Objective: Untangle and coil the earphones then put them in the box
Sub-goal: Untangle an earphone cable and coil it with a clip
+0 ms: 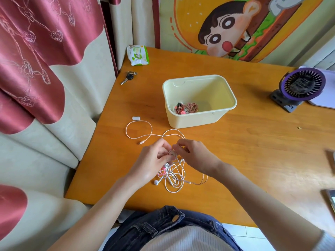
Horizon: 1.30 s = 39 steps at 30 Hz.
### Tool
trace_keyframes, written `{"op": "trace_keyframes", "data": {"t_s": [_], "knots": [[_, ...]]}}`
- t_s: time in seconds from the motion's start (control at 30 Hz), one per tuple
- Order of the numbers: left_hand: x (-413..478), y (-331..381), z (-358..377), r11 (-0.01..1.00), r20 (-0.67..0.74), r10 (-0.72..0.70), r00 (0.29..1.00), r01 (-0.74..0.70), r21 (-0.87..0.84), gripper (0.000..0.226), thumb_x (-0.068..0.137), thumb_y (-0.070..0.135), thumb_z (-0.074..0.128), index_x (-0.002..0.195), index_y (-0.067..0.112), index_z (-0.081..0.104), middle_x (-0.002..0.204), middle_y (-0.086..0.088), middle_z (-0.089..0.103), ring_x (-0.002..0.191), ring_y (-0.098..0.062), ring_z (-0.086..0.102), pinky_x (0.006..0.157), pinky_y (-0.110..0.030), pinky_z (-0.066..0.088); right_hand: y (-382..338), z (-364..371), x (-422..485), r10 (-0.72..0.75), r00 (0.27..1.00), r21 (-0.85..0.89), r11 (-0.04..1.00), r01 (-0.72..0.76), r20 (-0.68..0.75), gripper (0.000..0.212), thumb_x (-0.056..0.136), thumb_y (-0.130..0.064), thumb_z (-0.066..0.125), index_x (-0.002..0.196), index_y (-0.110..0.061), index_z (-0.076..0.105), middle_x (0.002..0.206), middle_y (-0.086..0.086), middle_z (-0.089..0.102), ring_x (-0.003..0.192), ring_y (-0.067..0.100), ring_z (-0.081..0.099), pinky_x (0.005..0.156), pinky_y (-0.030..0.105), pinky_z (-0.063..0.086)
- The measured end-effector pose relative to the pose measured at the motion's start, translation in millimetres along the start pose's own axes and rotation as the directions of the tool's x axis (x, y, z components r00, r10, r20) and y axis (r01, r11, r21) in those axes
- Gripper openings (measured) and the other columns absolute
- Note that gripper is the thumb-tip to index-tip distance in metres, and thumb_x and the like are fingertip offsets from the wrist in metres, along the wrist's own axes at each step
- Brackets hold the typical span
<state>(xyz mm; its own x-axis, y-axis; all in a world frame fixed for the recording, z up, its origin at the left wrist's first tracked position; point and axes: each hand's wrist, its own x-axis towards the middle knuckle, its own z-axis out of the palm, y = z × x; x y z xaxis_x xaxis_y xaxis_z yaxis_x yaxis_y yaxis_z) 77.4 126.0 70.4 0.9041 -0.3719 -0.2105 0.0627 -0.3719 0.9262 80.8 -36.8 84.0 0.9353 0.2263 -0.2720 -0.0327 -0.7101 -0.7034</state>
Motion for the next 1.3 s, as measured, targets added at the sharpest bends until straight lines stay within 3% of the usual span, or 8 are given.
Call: {"op": "trace_keyframes", "data": {"t_s": [0.2,0.33,0.57,0.67,0.77,0.97,1.17,1.3], "knots": [[-1,1,1,0.998,-0.103,-0.027,0.994,0.032,0.047,0.023,0.079,0.025,0.071,0.073,0.016,0.052,0.065,0.002,0.070,0.061,-0.008,0.069,0.059,-0.023,0.054,-1,-5,-2,0.028,1.000,0.052,0.998,-0.028,0.004,0.023,0.095,-0.028,0.049,0.079,-0.017,0.062,0.053,-0.009,0.048,0.052,0.014,0.045,0.051,0.027,0.037],[2,-5,1,0.994,-0.155,0.022,0.988,-0.005,0.106,0.022,0.076,0.024,0.074,0.069,0.018,0.054,0.064,0.003,0.069,0.059,-0.006,0.066,0.056,-0.022,0.053,-1,-5,-1,0.038,0.999,0.055,0.998,-0.037,-0.026,0.026,0.094,-0.026,0.053,0.076,-0.011,0.066,0.053,-0.006,0.050,0.052,0.013,0.045,0.049,0.020,0.033],[-3,-14,3,0.894,0.041,0.242,0.969,-0.239,0.378,0.015,0.082,0.028,0.069,0.077,0.022,0.056,0.110,0.019,0.048,0.095,0.007,0.049,0.073,-0.022,0.047,-1,-3,8,0.163,0.982,0.146,0.978,-0.148,-0.099,0.030,0.091,-0.023,0.054,0.068,-0.012,0.068,0.051,-0.001,0.050,0.046,0.012,0.041,0.045,0.017,0.031],[-3,-18,1,0.865,-0.040,0.252,0.967,-0.207,0.456,0.022,0.085,0.043,0.059,0.079,0.022,0.055,0.110,0.011,0.050,0.100,-0.001,0.047,0.078,-0.021,0.041,0,-6,9,0.177,0.974,0.169,0.974,-0.152,-0.142,0.037,0.092,-0.024,0.052,0.056,-0.017,0.061,0.049,-0.005,0.051,0.040,0.003,0.044,0.045,0.011,0.034],[1,-18,1,0.883,-0.134,0.255,0.958,-0.174,0.436,0.024,0.084,0.044,0.060,0.080,0.022,0.051,0.093,0.009,0.050,0.090,-0.006,0.047,0.079,-0.020,0.036,-1,-7,9,0.180,0.976,0.221,0.964,-0.149,-0.125,0.042,0.093,-0.026,0.049,0.053,-0.018,0.056,0.048,-0.005,0.050,0.040,0.004,0.041,0.046,0.013,0.034],[7,-15,7,0.933,-0.211,0.182,0.960,-0.101,0.346,0.016,0.085,0.033,0.064,0.088,0.017,0.062,0.086,0.010,0.056,0.086,-0.010,0.051,0.072,-0.017,0.040,-6,-5,7,0.157,0.987,0.309,0.941,-0.137,-0.039,0.041,0.095,-0.024,0.048,0.055,-0.016,0.052,0.041,-0.009,0.045,0.037,0.002,0.038,0.043,0.012,0.031],[7,-14,-1,0.983,-0.210,0.128,0.969,-0.095,0.160,0.012,0.093,0.018,0.055,0.083,0.015,0.061,0.080,0.004,0.064,0.078,-0.008,0.058,0.063,-0.009,0.040,-1,-7,6,0.132,0.990,0.183,0.976,-0.120,-0.052,0.042,0.095,-0.029,0.047,0.055,-0.017,0.052,0.048,-0.008,0.047,0.041,0.004,0.039,0.046,0.013,0.032],[12,-20,-6,0.985,-0.237,0.056,0.970,-0.015,0.171,0.016,0.095,0.017,0.051,0.080,0.016,0.058,0.074,0.010,0.060,0.067,-0.001,0.054,0.057,-0.008,0.037,-4,-5,1,0.055,0.996,0.136,0.989,-0.064,0.064,0.042,0.097,-0.032,0.046,0.058,-0.016,0.053,0.050,-0.006,0.049,0.050,0.011,0.041,0.052,0.021,0.035]]}}
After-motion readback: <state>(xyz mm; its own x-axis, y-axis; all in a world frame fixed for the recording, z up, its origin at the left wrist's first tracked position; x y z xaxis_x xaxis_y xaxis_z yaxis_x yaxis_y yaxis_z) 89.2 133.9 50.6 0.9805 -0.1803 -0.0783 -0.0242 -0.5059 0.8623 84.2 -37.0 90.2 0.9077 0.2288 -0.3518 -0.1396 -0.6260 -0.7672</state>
